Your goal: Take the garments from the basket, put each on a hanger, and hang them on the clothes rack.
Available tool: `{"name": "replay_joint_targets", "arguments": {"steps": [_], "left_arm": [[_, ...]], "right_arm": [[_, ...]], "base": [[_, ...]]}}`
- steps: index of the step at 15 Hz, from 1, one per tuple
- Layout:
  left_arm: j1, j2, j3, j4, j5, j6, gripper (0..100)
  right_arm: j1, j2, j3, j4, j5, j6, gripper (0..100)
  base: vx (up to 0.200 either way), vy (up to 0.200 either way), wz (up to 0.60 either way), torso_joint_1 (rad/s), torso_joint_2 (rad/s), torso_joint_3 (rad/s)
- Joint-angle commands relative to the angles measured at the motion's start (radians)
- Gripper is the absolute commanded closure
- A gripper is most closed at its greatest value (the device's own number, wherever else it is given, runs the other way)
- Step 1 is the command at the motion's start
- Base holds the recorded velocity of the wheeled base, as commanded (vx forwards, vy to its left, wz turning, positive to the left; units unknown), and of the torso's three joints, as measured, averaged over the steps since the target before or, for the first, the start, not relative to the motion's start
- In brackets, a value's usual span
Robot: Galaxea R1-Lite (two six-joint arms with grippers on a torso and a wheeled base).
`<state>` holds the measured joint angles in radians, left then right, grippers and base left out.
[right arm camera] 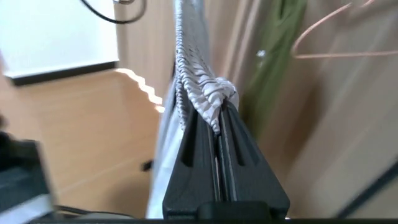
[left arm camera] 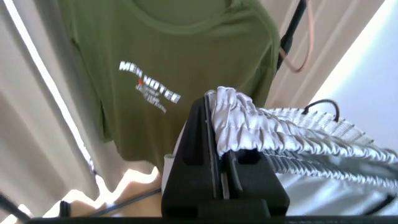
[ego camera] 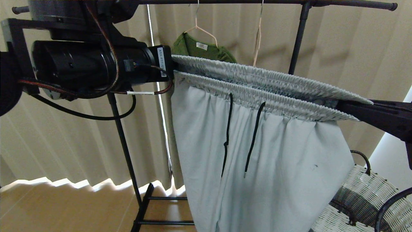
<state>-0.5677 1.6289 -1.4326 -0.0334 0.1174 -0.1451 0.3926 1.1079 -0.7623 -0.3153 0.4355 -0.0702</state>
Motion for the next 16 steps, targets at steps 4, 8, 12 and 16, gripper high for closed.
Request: {"name": "replay_joint_targets", "arguments": {"steps": [4, 8, 12, 16], "left_arm": [[0.015, -0.115, 0.066, 0.079, -0.002, 0.016, 100], [0.015, -0.261, 0.181, 0.119, -0.145, 0.101, 100], [0.009, -0.347, 0.236, 0.173, -0.291, 0.136, 100], [-0.035, -0.402, 0.365, 0.168, -0.321, 0.202, 100]], "right_arm": [[-0.126, 0.118, -0.051, -0.065, -0.003, -0.033, 100], [-0.136, 0.270, -0.160, -0.168, -0.072, -0.029, 100], [-0.123, 0.388, -0.338, -0.160, -0.072, -0.028, 100], [-0.064, 0.443, -0.379, -0.169, -0.093, -0.003, 100]], "base": [[0.000, 0.000, 0.00, 0.000, 0.00, 0.000], [0.000, 0.000, 0.00, 0.000, 0.00, 0.000], [0.000, 0.000, 0.00, 0.000, 0.00, 0.000], [0.000, 0.000, 0.00, 0.000, 0.00, 0.000]]}}
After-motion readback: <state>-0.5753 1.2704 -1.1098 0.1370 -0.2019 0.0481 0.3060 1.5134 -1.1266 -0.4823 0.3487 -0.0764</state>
